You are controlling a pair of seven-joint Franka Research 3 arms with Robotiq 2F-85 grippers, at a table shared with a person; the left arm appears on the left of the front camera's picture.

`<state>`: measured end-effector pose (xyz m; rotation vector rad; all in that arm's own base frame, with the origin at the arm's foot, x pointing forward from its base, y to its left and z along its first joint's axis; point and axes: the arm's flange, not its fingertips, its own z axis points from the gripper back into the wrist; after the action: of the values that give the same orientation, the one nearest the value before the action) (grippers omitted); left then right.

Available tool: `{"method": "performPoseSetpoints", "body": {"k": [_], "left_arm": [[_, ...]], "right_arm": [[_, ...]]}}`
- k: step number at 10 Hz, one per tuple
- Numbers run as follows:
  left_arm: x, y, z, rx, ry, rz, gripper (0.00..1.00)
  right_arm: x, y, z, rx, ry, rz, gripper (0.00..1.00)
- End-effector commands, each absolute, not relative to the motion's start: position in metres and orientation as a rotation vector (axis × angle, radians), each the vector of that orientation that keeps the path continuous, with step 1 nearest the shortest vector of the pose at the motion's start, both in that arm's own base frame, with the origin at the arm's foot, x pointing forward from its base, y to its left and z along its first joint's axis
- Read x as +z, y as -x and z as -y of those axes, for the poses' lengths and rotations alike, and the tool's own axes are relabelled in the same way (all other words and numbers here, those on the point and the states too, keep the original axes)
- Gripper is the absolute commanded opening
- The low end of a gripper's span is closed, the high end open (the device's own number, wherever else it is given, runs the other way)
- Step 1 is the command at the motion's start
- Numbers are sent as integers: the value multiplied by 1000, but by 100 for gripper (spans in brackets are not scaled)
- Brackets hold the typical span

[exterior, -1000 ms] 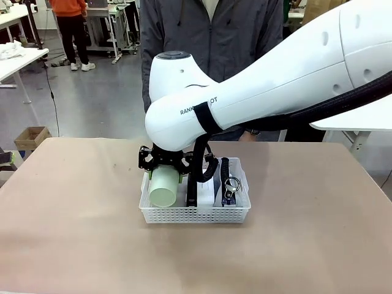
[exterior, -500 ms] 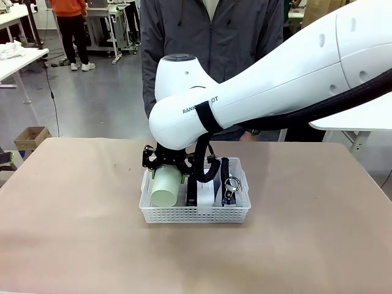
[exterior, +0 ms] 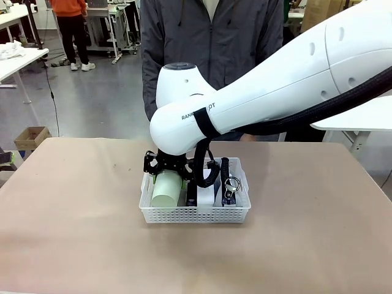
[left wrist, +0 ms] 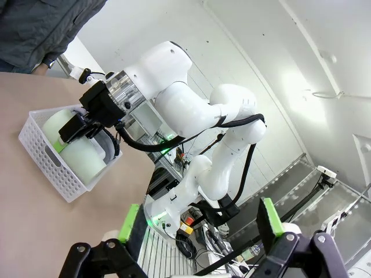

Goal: Efficiently arrange items inside the basket to fit them all.
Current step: Pick up the Reusable plastic cup and place it inside the Organizing basket.

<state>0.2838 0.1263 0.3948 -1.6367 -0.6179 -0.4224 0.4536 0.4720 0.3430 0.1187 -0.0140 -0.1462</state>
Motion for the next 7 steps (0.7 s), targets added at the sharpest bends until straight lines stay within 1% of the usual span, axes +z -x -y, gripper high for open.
{"method": "performPoseSetpoints", "body": {"k": [1,3,4,7], "left_arm": [[398,-274,-113,-397,1645,623,100],[398,-274,-113,-397,1645,623,100],[398,-274,-113,-397,1645,623,100],[398,-274,-113,-397,1645,623,100]], "right_arm": [[342,-453,-473,-174,-122,36,87],[342,-454,-472,-172,-121,32,87],[341,-454,-472,-170,-122,29,100],[343,-454,-471,-157,-114,42,100]]}}
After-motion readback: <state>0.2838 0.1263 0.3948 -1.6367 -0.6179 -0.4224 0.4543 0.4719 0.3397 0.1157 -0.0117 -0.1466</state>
